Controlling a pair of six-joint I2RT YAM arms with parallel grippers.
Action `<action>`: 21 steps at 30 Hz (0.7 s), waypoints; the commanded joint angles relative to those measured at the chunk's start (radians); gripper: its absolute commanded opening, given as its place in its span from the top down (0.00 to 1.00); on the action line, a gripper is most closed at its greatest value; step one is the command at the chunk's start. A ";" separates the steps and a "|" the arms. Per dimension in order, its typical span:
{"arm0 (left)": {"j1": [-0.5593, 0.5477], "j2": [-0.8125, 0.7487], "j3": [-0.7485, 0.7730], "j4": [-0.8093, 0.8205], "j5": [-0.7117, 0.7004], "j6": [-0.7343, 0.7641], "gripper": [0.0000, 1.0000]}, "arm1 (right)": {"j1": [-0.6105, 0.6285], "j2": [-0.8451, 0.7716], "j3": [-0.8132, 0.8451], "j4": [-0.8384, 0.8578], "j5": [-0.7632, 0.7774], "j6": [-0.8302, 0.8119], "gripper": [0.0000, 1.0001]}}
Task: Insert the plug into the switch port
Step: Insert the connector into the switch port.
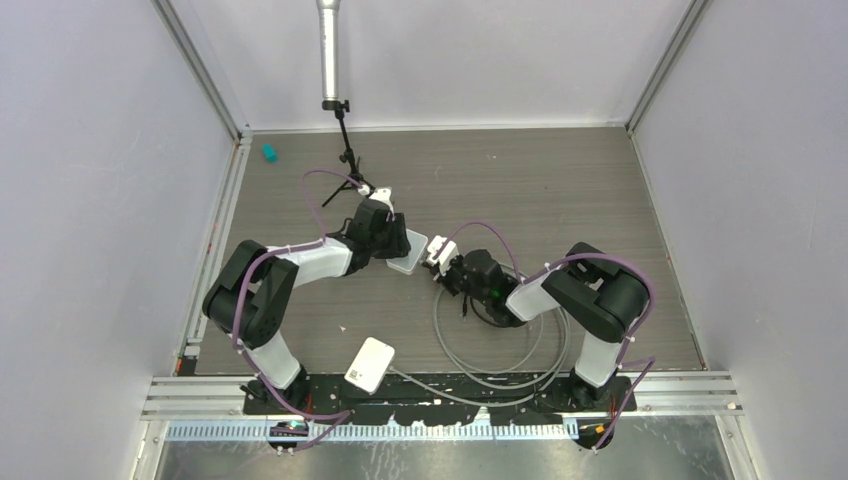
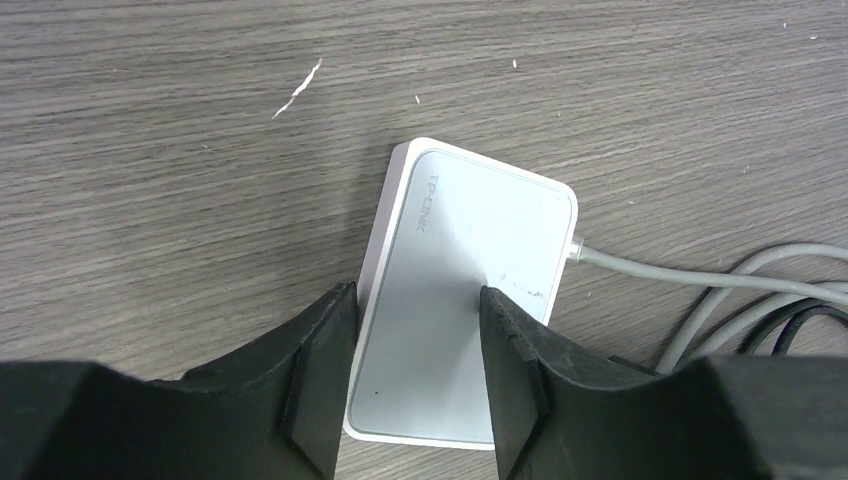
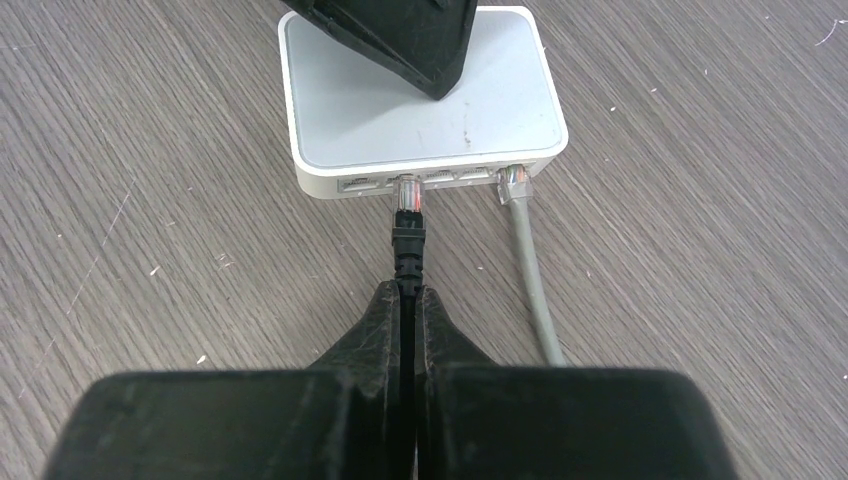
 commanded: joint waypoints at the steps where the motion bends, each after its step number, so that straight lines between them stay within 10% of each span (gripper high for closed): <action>1: -0.001 -0.005 -0.034 -0.046 0.017 0.016 0.51 | -0.009 0.006 -0.009 0.162 -0.014 0.027 0.99; 21: 0.000 -0.009 -0.054 -0.034 0.058 0.014 0.52 | -0.016 0.024 0.037 0.119 -0.105 0.047 1.00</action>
